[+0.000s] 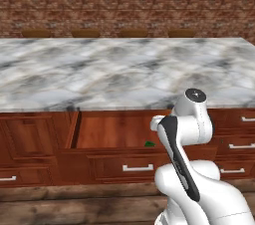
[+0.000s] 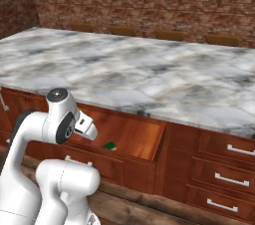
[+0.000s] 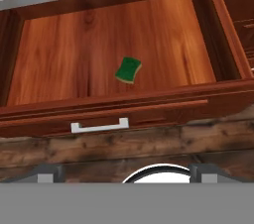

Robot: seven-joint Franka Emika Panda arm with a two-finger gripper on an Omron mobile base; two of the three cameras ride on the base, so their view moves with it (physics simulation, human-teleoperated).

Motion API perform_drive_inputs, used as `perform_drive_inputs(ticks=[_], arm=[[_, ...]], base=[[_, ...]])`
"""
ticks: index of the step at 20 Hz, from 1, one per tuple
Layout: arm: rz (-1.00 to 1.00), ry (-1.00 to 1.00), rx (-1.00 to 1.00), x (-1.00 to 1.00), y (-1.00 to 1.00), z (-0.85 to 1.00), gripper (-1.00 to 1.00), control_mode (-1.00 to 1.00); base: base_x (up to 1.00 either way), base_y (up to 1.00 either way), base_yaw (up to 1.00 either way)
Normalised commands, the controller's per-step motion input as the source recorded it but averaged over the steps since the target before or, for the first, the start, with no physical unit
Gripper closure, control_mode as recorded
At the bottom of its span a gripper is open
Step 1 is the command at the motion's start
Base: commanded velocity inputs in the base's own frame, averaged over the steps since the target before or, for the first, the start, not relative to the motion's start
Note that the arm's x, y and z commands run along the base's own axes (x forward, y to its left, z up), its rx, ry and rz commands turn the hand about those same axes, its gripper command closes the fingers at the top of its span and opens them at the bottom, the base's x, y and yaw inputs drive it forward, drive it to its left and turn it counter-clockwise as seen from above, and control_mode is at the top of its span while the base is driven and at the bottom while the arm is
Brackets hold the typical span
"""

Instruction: Restock the sink supplies by placing the sponge and soap dispenser on the counter and next to the sink. Make sure the soap dispenser is upright.

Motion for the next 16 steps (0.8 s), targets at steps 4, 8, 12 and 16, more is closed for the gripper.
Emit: perform_drive_inputs(ticks=[4,8,12,16], arm=[[0.00,0.00,0.00,0.00,0.00,0.00,-1.00,1.00],[0.00,0.00,0.00,0.00,0.00,0.00,-1.00,1.00],[0.00,0.00,0.00,0.00,0.00,0.00,-1.00,1.00],[0.00,0.00,0.00,0.00,0.00,0.00,-1.00,1.00]], base=[[0.36,0.00,0.00],[0.17,0.00,0.01],[0.18,0.00,0.00],[0.54,0.00,0.00]])
